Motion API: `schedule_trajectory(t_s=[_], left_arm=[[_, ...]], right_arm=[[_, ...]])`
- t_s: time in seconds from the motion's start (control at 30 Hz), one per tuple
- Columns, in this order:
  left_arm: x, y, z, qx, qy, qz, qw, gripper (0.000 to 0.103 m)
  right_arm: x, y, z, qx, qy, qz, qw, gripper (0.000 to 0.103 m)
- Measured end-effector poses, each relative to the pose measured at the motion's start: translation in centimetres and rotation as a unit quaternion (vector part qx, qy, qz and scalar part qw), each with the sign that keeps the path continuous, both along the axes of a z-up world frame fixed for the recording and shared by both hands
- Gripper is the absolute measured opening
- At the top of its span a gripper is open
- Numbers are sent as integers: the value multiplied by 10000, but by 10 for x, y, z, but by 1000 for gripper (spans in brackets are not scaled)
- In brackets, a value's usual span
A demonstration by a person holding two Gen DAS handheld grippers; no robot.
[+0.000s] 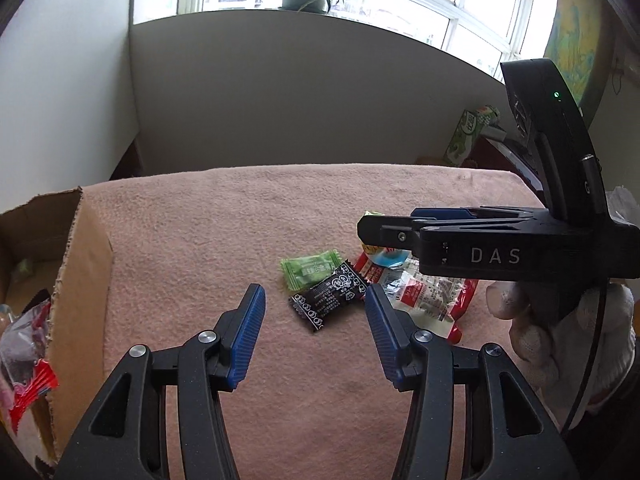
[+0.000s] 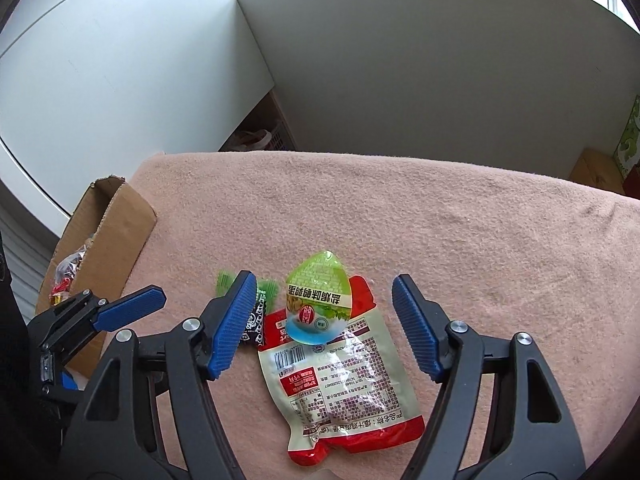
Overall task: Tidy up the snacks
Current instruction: 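Grasp the green-capped candy cup with the right tool while the left tool grasps the black candy wrapper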
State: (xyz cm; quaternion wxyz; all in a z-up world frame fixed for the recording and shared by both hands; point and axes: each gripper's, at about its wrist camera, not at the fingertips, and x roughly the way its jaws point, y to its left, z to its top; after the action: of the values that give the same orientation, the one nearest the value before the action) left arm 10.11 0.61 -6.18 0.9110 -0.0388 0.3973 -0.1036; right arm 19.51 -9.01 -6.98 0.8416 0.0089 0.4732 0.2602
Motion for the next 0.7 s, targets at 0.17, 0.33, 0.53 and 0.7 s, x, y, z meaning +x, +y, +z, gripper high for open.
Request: schedule_trajectory(t_s=[0.17, 0.33, 0.53, 0.7], left_arm=[[13, -12, -7, 164, 124, -147, 9997, 51], [29, -21, -14, 137, 269, -228, 9993, 51], [30, -30, -20, 210, 374, -412, 9982, 37], [23, -38, -21, 348, 375, -474, 9976, 33]], right_arm=[[9, 2, -17, -83, 144, 10, 9999, 72], [13, -3, -18, -120, 110, 16, 9999, 62], [13, -14, -16, -28, 126, 55, 9999, 62], [10, -21, -14, 35, 122, 62, 9999, 62]])
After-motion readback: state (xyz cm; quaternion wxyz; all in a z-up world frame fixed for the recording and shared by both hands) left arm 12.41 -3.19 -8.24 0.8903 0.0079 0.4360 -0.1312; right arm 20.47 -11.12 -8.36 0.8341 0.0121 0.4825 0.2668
